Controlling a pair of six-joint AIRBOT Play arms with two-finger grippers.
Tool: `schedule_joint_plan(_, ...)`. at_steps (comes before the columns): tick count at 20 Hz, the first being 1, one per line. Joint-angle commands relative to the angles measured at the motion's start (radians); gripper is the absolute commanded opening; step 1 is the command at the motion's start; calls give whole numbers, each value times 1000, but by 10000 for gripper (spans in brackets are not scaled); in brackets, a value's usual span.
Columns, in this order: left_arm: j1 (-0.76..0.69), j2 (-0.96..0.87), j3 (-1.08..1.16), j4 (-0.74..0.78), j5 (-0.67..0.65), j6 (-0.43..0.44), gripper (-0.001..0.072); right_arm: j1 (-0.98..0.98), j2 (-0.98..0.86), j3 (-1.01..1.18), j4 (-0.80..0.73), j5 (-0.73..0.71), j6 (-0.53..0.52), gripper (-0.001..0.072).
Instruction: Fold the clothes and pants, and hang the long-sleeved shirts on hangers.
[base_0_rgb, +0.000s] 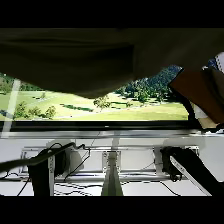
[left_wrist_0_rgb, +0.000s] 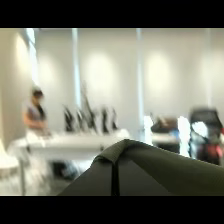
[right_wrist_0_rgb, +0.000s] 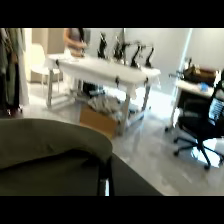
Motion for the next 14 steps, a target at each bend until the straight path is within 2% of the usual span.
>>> schedule_joint_plan(1,33,54,1,24,133,-1,13,1,60,7,-43,8,0,26)
schedule_joint_plan(4,33,-23,0,23,93,-2,13,1,11,6,-177,44,5,25)
schedule_joint_plan(7,31,-97,0,23,-49,-40,13,1,-70,6,-220,122,5,25)
schedule_joint_plan(11,31,-177,0,23,-227,-39,13,0,-230,6,-315,362,8,25)
schedule_joint_plan(14,32,-203,0,24,-269,-39,13,1,-308,6,-312,498,8,25)
